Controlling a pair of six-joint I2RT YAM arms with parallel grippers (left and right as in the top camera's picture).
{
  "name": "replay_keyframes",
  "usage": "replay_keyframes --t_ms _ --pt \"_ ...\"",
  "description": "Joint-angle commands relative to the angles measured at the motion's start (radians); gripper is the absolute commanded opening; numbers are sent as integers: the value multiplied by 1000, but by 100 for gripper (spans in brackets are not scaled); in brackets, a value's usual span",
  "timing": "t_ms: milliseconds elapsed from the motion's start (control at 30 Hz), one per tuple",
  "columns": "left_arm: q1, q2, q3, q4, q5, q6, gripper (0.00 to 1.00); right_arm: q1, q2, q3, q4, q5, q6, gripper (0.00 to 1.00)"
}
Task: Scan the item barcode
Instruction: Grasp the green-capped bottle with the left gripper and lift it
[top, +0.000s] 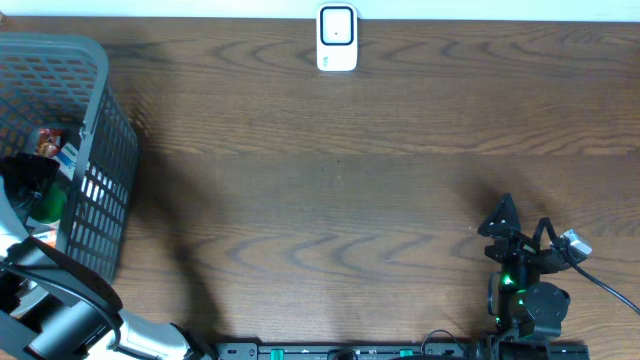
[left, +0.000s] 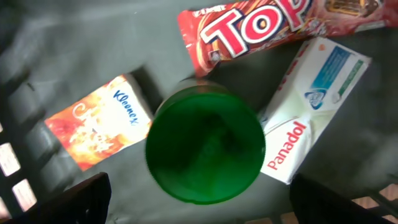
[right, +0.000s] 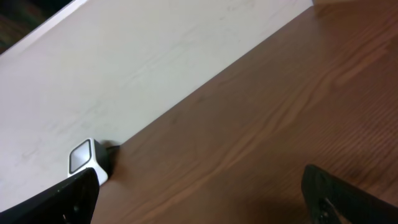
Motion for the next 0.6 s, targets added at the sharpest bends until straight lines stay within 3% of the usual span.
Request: replay_keyframes --t_ms 0,567 --pt "-5 36 2 7 -13 -13 92 -14 -3 -1 -4 -1 -8 99" --pt "-5 161 2 48 -69 -35 92 -14 -3 -1 -5 -1 -8 99"
